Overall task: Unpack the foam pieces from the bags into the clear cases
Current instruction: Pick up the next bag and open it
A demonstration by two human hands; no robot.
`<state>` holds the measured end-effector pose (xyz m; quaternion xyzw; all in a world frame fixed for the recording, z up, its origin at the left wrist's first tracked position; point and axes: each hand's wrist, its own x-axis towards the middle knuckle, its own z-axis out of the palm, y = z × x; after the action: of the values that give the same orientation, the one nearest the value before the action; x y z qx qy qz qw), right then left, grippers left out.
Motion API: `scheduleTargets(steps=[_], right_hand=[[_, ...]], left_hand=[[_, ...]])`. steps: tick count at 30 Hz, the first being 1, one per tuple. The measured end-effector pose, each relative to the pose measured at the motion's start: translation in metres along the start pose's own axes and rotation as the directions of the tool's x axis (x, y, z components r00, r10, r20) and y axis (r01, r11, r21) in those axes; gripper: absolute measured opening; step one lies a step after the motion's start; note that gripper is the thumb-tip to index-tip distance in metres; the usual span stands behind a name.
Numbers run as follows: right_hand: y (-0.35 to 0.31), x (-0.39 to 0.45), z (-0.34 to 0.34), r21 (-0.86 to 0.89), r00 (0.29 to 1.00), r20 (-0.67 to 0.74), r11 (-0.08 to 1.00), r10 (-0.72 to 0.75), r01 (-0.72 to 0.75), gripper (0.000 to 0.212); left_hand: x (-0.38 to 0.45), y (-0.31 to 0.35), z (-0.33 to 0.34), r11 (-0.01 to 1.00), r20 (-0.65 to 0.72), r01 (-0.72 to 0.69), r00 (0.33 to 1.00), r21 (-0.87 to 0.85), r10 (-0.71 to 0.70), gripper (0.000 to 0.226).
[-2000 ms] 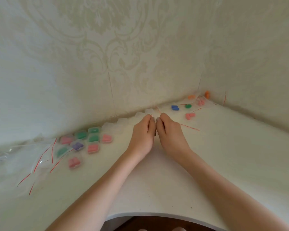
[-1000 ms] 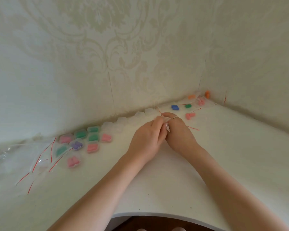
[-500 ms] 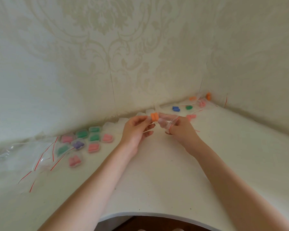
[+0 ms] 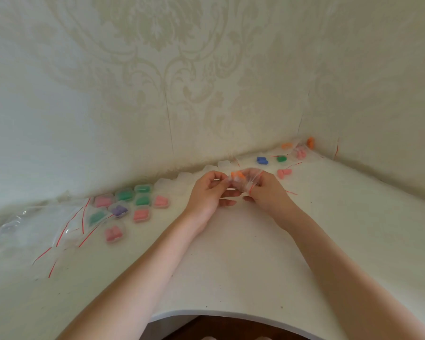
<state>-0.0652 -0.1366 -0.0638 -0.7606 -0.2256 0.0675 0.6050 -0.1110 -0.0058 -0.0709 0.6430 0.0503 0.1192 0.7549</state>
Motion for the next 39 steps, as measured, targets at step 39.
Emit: scheduleTargets(steps=[39], right_hand=[[0.008,0.002,0.008,-0.362,0.991,-0.059,0.928,-0.118,0.089,0.01]], left_hand=[[0.005,-0.009,-0.008,0.962,-0.143,-0.153,0.972,0.228,0.189,0.004]])
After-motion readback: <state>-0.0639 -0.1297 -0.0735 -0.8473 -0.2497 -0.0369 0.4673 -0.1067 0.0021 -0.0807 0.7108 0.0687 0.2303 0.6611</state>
